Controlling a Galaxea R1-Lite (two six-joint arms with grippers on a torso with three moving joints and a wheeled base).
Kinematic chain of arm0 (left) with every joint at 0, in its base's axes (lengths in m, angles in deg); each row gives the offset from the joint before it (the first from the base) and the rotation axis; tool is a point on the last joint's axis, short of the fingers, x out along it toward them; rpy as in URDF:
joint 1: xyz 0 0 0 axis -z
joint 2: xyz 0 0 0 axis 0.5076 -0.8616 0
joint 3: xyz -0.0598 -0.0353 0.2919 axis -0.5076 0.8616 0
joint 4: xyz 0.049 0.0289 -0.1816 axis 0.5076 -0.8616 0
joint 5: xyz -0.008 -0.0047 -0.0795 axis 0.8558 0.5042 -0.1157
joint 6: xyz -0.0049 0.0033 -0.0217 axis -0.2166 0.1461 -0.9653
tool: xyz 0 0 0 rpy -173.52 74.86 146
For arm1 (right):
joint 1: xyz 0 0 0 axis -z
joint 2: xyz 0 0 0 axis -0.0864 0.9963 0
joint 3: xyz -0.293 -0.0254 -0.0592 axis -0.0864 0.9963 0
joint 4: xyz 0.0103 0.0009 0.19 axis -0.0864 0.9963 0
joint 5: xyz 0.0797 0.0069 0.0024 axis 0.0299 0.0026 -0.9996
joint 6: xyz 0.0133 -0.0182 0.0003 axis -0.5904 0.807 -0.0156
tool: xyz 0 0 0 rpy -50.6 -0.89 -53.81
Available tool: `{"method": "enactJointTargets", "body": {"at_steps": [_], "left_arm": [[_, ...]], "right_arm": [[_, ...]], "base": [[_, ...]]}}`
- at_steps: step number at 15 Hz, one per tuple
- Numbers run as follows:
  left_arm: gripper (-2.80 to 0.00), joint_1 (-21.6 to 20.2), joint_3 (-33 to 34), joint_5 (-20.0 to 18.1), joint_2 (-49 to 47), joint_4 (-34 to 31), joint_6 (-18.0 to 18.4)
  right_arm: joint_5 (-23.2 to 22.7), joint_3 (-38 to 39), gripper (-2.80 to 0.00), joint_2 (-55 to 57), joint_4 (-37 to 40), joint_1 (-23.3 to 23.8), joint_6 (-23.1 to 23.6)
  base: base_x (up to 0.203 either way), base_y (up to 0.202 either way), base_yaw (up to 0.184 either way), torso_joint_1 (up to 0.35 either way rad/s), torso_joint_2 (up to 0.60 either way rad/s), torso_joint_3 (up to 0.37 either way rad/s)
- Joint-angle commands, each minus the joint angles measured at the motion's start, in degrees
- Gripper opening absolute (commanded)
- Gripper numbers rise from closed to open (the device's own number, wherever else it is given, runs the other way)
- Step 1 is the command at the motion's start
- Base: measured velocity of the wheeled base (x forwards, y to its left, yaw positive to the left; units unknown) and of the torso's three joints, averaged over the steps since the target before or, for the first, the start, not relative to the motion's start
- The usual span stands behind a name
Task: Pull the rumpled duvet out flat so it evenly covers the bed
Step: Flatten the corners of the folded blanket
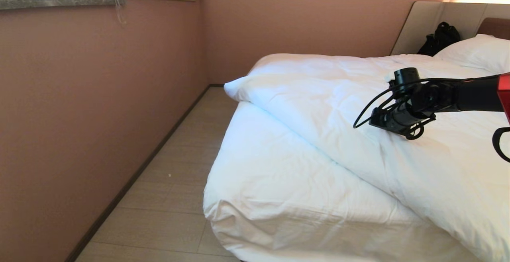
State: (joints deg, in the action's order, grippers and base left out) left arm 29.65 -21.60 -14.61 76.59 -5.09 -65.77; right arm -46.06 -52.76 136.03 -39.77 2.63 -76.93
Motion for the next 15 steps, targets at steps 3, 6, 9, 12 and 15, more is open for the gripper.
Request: {"method": "enactJointTargets", "body": {"at_steps": [3,6,9,12,15], "left_arm": [[-2.8,-0.03,0.06,0.01,-0.06,-0.03,-0.03],[-2.8,-0.03,0.06,0.01,0.02,-0.03,0.04],[-2.8,-0.03,0.06,0.01,0.02,-0.05,0.05],[-2.8,-0.03,0.06,0.01,-0.06,-0.03,0.06],[-2.8,-0.03,0.0,0.01,-0.04,-0.03,0.02]], "right_arm": [[-0.2,4.26,-2.8,-5.18,0.48,-4.37,-0.03],[-0.3,9.27,-2.8,-9.33,0.09,-9.64,0.33],[-0.23,12.65,-2.8,-12.63,0.21,-13.86,0.77],[0.0,15.73,-2.8,-14.88,0.23,-16.36,2.19],[0.39,20.45,-2.8,-16.02,-0.12,-17.45,3.96]], "base": [[0.0,0.0,0.0,0.0,0.0,0.0],[0.0,0.0,0.0,0.0,0.0,0.0],[0.0,0.0,0.0,0.0,0.0,0.0],[0.0,0.0,0.0,0.0,0.0,0.0],[0.0,0.0,0.0,0.0,0.0,0.0]]}}
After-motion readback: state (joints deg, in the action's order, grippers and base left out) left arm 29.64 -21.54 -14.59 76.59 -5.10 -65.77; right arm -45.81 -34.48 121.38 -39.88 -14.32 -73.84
